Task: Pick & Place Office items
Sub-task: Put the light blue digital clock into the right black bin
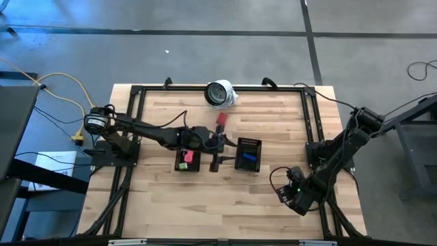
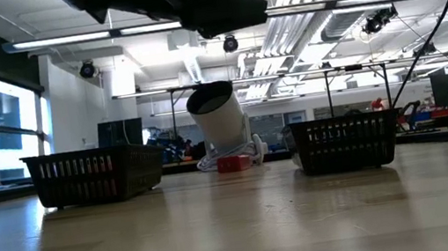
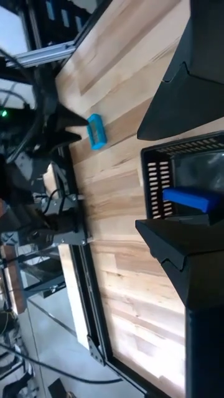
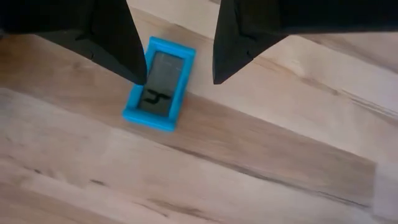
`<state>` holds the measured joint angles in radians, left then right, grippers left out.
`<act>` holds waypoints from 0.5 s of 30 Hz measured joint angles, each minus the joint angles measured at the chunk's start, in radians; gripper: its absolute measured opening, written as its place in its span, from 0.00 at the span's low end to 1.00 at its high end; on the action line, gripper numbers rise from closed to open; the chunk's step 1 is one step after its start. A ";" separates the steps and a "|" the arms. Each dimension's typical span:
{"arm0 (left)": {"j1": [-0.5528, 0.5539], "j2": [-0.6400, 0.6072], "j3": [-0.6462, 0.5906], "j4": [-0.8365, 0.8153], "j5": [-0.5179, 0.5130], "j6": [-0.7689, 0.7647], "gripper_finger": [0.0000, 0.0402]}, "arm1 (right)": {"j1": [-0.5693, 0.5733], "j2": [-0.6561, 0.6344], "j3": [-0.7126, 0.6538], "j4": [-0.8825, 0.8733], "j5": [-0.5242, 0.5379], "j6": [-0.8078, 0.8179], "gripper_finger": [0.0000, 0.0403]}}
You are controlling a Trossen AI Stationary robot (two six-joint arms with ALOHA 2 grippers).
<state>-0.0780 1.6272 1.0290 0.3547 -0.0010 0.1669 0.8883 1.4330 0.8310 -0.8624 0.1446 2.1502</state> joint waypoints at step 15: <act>-0.030 0.000 0.000 -0.023 0.002 0.069 0.53 | 0.001 0.000 0.000 0.005 -0.065 -0.069 0.43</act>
<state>-0.1078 1.6272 1.0290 0.3317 0.0006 0.2363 0.8898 1.4331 0.8308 -0.8574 0.0797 2.0813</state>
